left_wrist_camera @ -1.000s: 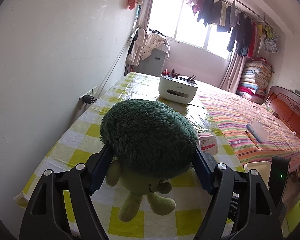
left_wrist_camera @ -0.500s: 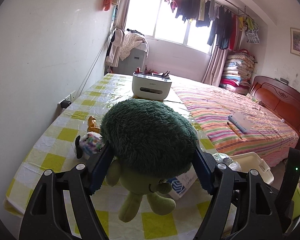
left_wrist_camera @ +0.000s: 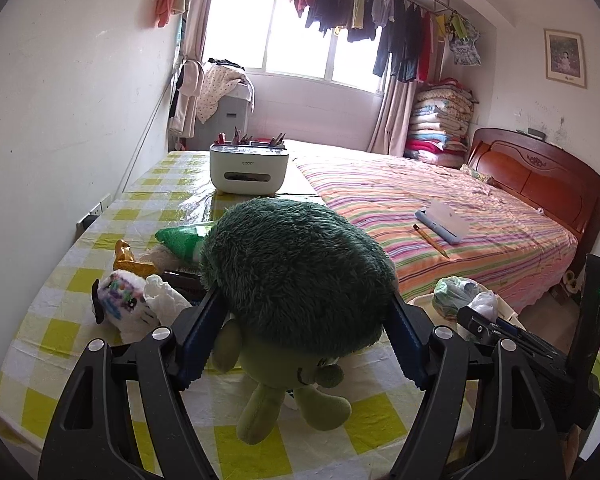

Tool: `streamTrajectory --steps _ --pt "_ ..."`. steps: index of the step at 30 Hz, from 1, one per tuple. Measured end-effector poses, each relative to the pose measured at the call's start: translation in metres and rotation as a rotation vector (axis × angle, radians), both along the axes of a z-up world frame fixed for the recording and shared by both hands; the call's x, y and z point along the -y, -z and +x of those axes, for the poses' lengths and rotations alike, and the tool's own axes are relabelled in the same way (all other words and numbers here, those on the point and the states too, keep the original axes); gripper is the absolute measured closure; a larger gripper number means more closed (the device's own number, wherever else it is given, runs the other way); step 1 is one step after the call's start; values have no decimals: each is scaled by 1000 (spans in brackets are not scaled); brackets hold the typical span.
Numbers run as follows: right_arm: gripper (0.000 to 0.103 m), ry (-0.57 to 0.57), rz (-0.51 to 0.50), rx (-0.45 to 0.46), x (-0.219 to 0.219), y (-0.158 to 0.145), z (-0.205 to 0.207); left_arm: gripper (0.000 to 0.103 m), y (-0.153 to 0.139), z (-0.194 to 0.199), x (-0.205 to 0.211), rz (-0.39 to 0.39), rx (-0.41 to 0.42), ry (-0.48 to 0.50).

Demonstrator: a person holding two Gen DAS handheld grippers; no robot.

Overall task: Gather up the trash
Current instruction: 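Carry the plastic bag over the cream bin and open the right tool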

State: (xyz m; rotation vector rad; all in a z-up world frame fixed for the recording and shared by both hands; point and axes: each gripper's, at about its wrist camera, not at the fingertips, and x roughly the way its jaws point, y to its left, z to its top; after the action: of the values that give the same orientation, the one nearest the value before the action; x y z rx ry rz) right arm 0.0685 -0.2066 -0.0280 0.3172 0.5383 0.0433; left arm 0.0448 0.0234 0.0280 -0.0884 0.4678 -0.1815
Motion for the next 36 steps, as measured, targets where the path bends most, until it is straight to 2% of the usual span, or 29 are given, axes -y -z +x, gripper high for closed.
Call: streamTrajectory --steps 10,15,21,28,31,33,36 --pt "62 138 11 5 32 -3 -1 30 6 3 40 30 -15 101" --pt "62 184 -28 1 51 -14 8 30 9 7 55 34 -32 134" --pt "61 195 46 -52 80 -4 15 30 9 11 65 24 -49 157" --pt "56 206 53 -83 81 4 18 30 8 12 81 30 -55 193" --pt "49 226 65 -77 84 4 16 30 7 14 88 26 -62 216" --pt "34 247 84 -54 88 2 11 30 7 17 94 23 -68 228" --pt "34 285 111 -27 96 0 4 30 6 23 103 17 -82 251"
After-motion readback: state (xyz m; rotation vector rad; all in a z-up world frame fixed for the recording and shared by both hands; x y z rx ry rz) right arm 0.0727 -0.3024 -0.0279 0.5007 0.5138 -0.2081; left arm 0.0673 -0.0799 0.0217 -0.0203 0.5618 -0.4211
